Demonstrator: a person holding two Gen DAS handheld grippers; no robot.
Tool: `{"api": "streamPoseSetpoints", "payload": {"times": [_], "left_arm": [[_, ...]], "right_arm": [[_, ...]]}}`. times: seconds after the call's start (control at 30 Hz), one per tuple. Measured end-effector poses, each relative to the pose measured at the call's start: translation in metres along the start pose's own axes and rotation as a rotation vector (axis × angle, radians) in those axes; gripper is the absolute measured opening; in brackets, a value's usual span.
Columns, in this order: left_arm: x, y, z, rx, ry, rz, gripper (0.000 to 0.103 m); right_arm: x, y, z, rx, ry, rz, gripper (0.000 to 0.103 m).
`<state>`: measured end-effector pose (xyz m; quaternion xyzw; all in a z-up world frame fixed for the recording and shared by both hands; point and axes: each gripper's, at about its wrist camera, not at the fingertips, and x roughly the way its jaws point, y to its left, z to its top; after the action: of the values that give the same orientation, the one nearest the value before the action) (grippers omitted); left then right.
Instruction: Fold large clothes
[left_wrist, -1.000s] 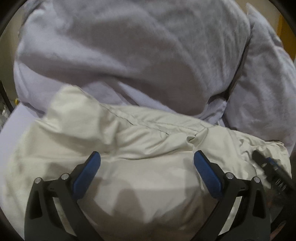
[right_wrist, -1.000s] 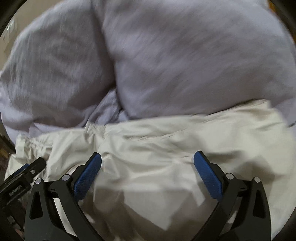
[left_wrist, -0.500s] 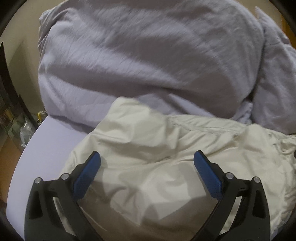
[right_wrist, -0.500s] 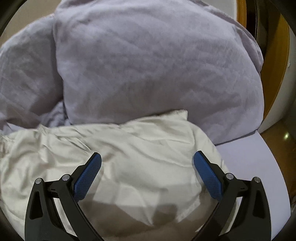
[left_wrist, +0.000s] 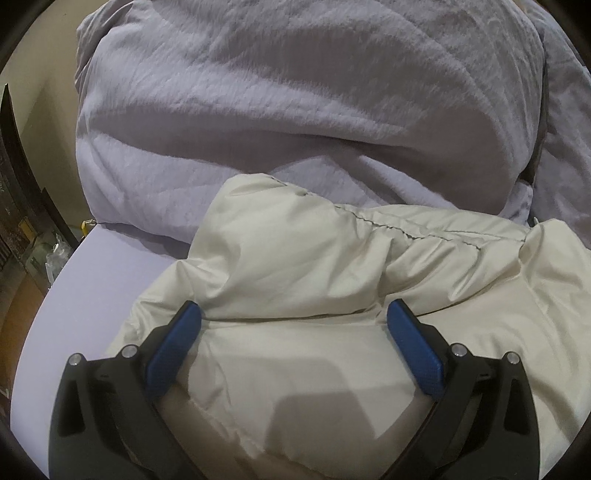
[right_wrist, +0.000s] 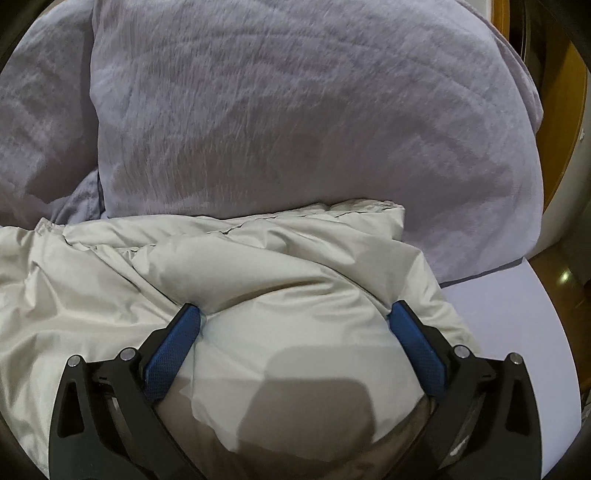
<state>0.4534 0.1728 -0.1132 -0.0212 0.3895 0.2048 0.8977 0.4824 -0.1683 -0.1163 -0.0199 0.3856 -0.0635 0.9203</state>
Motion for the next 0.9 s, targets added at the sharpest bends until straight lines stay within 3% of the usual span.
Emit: {"api": "streamPoseSetpoints", "payload": {"times": [0.9], "left_arm": [[0.016,0.015,0.002,0.004,0.032,-0.006,0.101]], "right_arm": [[0.008,0.000,0.002,0.011,0.008,0.012,0.102]]}}
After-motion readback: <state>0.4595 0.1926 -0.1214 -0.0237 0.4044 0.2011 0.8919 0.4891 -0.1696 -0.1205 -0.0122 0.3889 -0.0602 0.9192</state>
